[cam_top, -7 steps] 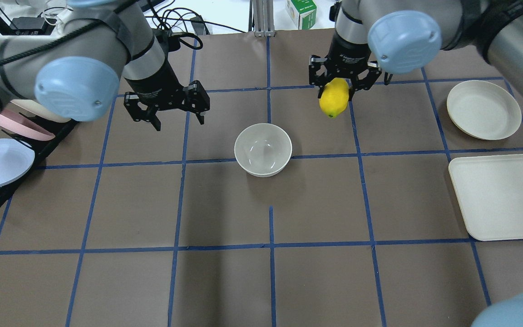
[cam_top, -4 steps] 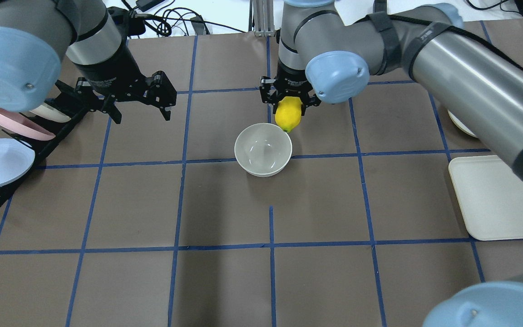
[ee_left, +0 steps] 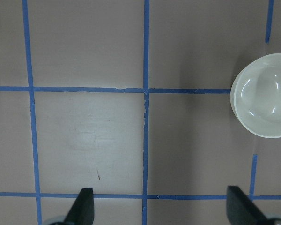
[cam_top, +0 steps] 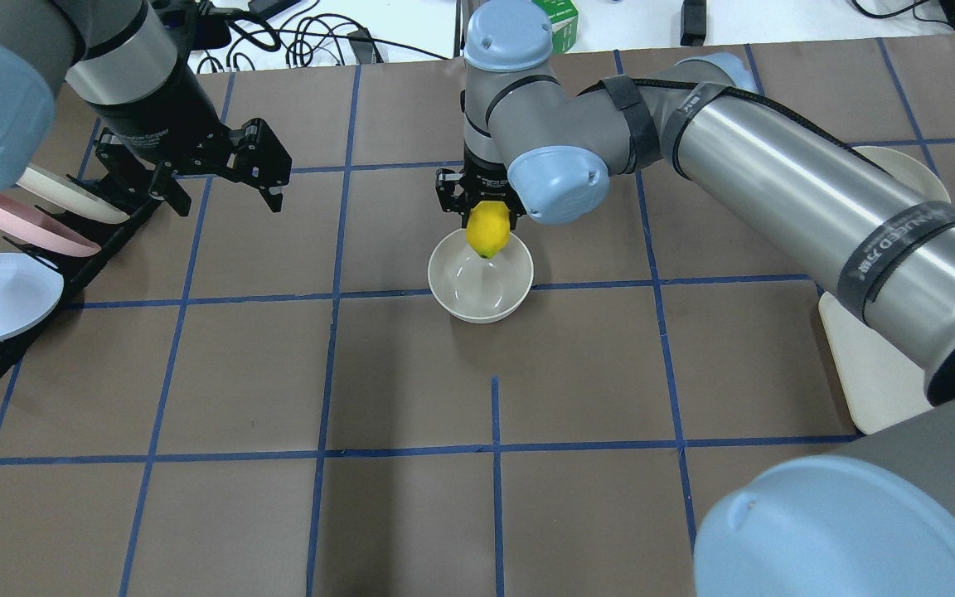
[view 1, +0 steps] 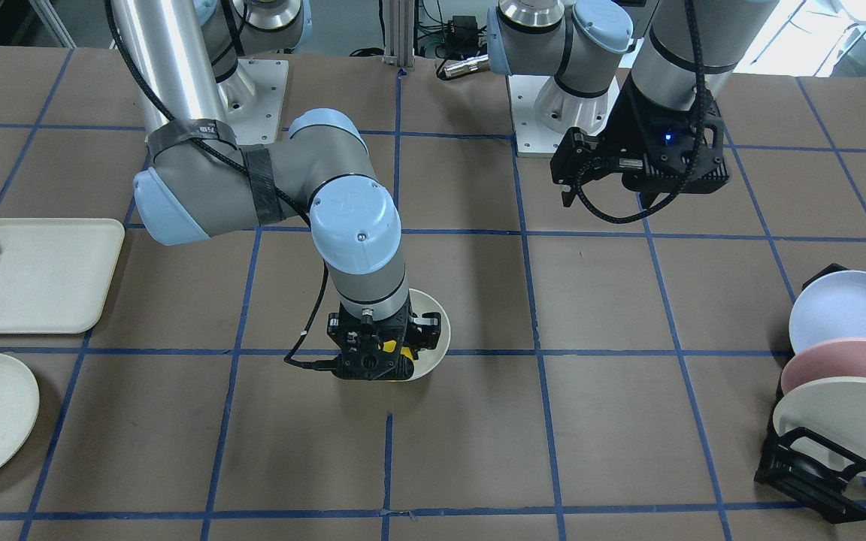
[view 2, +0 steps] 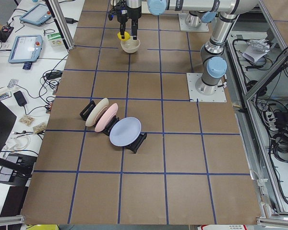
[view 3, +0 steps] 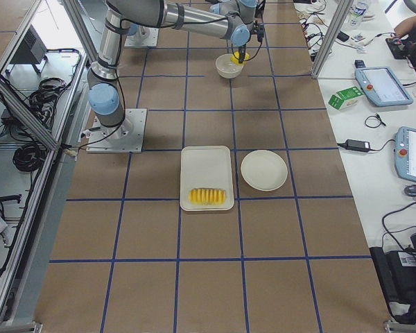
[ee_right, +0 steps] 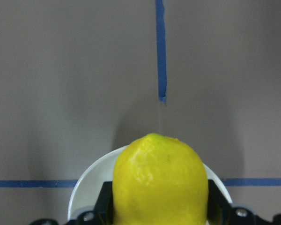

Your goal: Place bowl and put lemon in it

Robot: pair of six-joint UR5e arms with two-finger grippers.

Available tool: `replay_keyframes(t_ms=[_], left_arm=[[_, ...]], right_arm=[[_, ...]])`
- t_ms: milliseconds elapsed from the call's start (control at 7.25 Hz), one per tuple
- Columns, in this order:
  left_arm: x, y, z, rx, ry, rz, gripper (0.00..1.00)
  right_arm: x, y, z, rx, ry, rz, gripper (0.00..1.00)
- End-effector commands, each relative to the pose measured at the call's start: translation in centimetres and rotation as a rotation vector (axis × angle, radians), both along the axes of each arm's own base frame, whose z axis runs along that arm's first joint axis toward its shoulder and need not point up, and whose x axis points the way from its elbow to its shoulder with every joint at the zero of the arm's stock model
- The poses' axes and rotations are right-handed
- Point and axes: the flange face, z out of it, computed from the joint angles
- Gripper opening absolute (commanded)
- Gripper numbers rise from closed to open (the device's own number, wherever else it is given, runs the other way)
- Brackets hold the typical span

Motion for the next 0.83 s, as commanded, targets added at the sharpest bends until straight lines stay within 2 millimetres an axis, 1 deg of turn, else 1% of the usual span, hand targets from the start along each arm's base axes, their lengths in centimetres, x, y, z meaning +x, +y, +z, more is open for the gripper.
replay_keyframes(t_ms=[0, 138, 276, 414, 552, 690], left_arm=[[0.6, -0.7, -0.6, 0.014, 0.006, 0.002, 1.0], [0.7, -0.6, -0.6, 0.014, 0.004, 0.005, 1.0], [0.8, -0.7, -0.7, 0.016, 0.003, 0.004, 1.0], [0.9, -1.0, -1.6, 0.033, 0.0, 0.002, 1.0], [1.0, -1.0, -1.2, 0.024, -0.001, 0.002, 1.0], [1.0, -0.9, -1.8, 0.037, -0.002, -0.001, 1.0]], right_arm=[[1.2, 0.4, -1.8, 0.032, -0.013, 0.013, 0.0], [1.3, 0.8, -1.9, 0.045, -0.007, 0.018, 0.0], [1.4, 1.6, -2.5, 0.063, 0.0, 0.022, 0.0], [1.3, 2.5, -3.8, 0.087, 0.017, 0.026, 0.0], [1.1, 3.1, -4.2, 0.098, 0.018, 0.026, 0.1], [1.1, 3.2, -4.6, 0.1, 0.012, 0.027, 0.3]])
